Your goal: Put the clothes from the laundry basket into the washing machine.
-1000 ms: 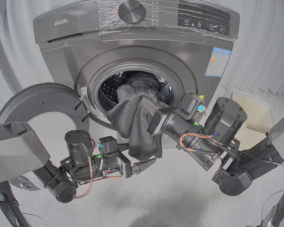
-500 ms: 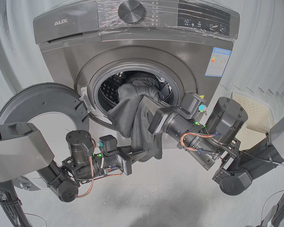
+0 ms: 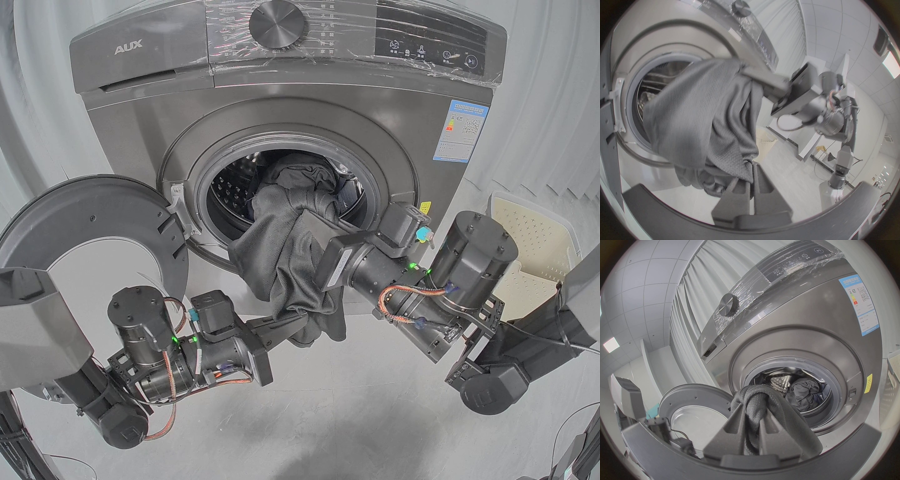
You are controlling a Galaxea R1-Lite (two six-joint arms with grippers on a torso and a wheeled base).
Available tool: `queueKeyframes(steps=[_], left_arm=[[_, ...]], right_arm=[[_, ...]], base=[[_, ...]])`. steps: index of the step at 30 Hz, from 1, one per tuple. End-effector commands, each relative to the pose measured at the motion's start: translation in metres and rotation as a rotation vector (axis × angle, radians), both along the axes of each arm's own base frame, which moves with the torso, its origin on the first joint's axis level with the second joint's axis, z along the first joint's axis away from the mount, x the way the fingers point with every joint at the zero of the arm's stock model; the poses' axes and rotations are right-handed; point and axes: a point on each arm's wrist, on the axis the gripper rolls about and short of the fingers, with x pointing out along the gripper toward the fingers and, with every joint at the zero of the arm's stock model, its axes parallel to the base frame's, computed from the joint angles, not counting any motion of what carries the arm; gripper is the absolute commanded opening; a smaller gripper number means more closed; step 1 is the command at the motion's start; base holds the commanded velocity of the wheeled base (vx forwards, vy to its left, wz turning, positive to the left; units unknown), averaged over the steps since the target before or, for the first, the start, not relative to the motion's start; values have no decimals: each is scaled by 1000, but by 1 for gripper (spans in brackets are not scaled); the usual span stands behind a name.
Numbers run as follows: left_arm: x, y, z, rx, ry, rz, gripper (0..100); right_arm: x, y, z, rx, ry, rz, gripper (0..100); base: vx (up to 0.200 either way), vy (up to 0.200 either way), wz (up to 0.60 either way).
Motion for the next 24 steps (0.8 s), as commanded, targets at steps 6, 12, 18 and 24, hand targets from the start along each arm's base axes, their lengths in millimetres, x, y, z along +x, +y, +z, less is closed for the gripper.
queueKeyframes(steps=[6, 12, 18, 24], left_arm=[[-25, 9, 10, -12, -23, -24, 0], [-15, 10, 20, -48, -58, 3, 0], [4, 14, 30, -85, -98, 122, 0], [20, 14, 36, -111, -129, 203, 0]], right_arm=[[-3, 10, -11, -4, 21, 28, 100], [4, 10, -21, -7, 24, 12, 100], [7, -9, -18, -21, 30, -29, 100], [15, -29, -28, -85, 46, -92, 100]], base=[[0, 0, 0], [0, 0, 0], [0, 0, 0], [0, 0, 0]])
